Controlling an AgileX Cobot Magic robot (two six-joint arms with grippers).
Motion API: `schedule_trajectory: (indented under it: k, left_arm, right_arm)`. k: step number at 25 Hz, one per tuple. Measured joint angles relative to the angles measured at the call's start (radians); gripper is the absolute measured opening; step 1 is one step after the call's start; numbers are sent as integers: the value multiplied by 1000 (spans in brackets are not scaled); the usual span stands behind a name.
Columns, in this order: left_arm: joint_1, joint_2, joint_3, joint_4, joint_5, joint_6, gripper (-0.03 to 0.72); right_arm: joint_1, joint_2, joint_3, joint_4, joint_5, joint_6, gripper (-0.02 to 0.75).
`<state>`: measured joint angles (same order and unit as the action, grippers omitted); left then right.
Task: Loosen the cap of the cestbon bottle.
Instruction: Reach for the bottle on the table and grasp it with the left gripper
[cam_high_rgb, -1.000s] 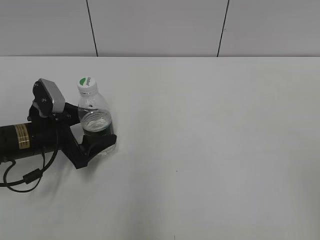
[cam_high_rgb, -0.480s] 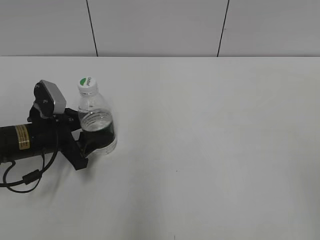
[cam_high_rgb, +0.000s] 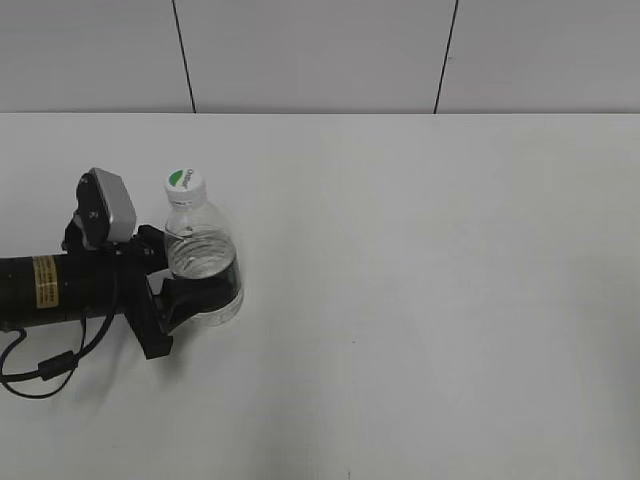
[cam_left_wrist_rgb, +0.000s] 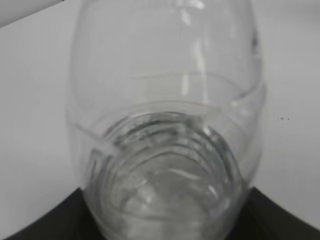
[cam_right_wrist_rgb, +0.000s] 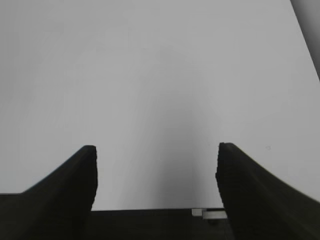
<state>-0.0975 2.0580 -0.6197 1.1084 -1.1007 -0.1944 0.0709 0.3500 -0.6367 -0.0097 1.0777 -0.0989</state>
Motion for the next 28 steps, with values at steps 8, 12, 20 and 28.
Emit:
schedule_trajectory:
  k: [8, 12, 20, 28]
  left_arm:
    - [0, 0, 0, 28, -26, 0, 393]
    - [0, 0, 0, 63, -24, 0, 393]
    - [0, 0, 0, 100, -22, 0, 392]
    - [0, 0, 0, 115, -22, 0, 392]
  right_arm:
    - [0, 468, -204, 2, 70, 27, 545]
    - [0, 677, -330, 3, 128, 22, 456]
    - [0, 920, -524, 71, 132, -84, 396]
    - [124, 1060, -616, 156, 136, -102, 394]
